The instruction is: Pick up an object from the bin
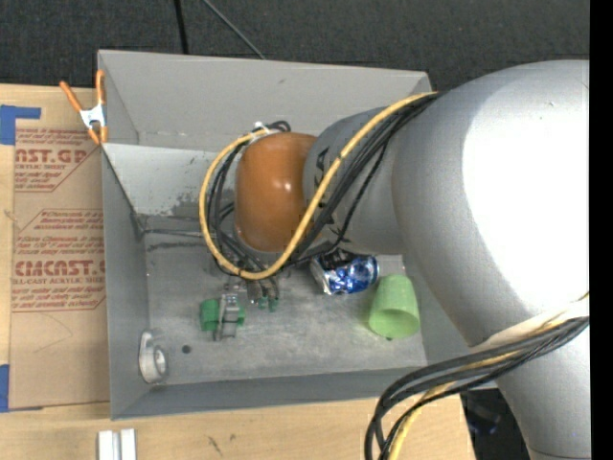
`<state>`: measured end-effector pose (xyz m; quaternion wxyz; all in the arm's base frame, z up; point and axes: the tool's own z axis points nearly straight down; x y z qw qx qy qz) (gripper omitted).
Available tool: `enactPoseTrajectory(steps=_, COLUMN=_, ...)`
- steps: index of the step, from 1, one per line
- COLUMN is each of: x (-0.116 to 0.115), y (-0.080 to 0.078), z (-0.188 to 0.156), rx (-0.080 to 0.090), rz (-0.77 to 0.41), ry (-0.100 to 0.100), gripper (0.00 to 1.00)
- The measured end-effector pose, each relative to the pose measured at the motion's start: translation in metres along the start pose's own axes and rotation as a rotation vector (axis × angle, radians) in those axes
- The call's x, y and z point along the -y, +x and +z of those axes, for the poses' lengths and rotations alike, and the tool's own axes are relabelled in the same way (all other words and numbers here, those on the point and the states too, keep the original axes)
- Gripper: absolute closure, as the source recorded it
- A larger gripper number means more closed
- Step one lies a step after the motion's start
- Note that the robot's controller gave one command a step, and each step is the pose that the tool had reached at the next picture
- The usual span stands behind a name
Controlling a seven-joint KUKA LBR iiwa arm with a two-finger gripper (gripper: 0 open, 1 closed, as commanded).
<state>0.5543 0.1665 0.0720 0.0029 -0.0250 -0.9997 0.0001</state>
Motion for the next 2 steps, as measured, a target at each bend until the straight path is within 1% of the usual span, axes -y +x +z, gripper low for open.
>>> enactPoseTrajectory(steps=1, x=0.000, y=-0.002, z=-0.005, rx=0.006, rz=0.001, ry=-0.002, gripper=1.00)
enactPoseTrajectory(steps=2, x=0.009, y=0.029, z=-0.129, rx=0.013, rz=0.036, ry=-0.004, gripper=1.00)
